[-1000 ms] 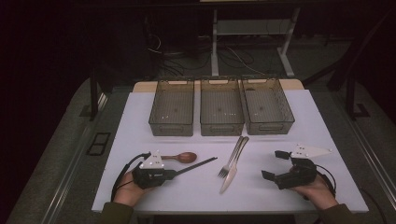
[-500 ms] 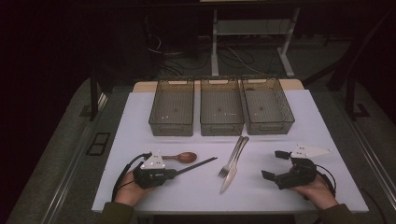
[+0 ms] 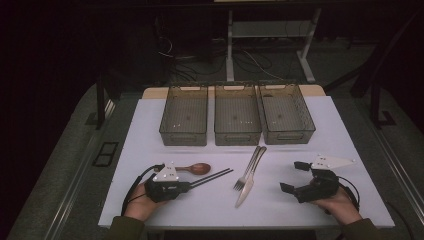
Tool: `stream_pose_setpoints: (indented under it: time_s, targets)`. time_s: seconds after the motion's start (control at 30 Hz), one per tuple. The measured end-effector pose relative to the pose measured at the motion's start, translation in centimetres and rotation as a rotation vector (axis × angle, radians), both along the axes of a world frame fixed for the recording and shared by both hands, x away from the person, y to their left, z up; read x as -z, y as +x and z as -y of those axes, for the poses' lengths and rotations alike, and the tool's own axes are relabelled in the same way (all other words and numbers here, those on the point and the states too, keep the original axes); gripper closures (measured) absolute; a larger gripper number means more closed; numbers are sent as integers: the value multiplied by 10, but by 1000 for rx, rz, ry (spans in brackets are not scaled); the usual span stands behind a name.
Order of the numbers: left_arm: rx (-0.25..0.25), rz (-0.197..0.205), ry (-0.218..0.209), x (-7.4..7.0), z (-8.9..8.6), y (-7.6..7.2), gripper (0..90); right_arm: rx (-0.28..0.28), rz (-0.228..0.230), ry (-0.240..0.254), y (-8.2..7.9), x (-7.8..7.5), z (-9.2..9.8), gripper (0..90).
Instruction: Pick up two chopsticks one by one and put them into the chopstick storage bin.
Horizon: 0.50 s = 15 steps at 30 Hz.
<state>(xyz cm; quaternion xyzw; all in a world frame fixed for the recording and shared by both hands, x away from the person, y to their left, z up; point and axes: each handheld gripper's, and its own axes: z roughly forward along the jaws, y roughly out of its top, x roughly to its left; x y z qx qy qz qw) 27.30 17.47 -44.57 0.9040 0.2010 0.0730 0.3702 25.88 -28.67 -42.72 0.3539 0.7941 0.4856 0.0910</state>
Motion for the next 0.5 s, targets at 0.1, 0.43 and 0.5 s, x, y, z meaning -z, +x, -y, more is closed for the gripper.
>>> stream_pose_setpoints:
  time_s: [0.1,0.43,0.5]
  targets:
    - [7,-1,4,0,0,0,825,0,0,0,0,0,0,14]
    - [2,-9,-3,1,1,0,830,0,-1,2,0,0,0,14]
    - [3,-8,-2,1,1,0,833,-1,-1,2,0,0,0,14]
